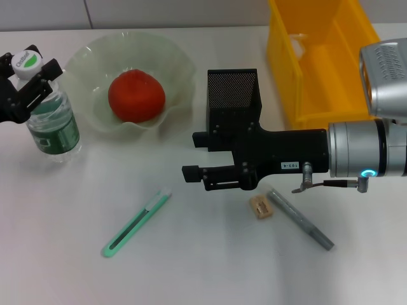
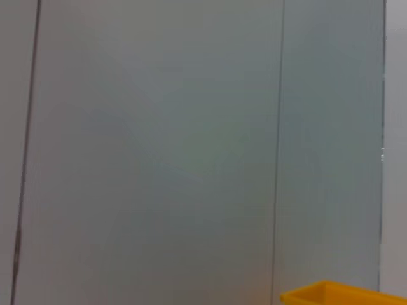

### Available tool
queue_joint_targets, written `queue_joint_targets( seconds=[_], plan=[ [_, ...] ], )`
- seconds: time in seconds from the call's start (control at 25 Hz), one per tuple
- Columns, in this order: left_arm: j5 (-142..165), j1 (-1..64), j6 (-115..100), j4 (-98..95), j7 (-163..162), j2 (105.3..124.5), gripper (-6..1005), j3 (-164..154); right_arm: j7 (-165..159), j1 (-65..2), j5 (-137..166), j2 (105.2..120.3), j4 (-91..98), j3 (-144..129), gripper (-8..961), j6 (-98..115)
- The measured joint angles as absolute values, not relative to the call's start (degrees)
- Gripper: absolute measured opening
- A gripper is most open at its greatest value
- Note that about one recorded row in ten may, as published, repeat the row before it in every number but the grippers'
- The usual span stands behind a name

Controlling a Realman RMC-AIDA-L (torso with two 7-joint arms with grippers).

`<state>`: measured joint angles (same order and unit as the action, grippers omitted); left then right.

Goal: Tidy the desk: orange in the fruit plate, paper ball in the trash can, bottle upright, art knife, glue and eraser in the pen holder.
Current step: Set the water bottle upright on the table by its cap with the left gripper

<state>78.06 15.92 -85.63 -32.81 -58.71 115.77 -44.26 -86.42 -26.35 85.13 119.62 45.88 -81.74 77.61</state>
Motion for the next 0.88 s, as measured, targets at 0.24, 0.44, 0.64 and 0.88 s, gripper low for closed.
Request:
queue_joint_targets(
  seconds=[0.24, 0.44, 0.64, 0.88],
  plan=[
    [77.7, 16.4, -83.5, -32.8, -58.7, 116.33, 557, -44.2, -86.4, -26.2, 85.1, 119.64, 45.5, -81.7, 728, 77.6],
    [77.6, 16.6, -82.9, -32.8, -58.7, 116.58, 563, -44.1, -86.4, -26.3, 85.0, 119.68, 45.2, -81.7, 727, 77.6],
    [77.5, 16.7, -81.8, -32.9, -58.7, 117.23, 569, -43.1, -86.4, -26.4, 84.8, 119.70, 45.1, -81.7, 728, 77.6],
    [77.7, 16.8, -81.3, -32.9, -58.7, 117.33, 577, -42.8, -86.4, -26.4, 84.6, 119.71, 45.1, -81.7, 728, 77.6]
  ],
)
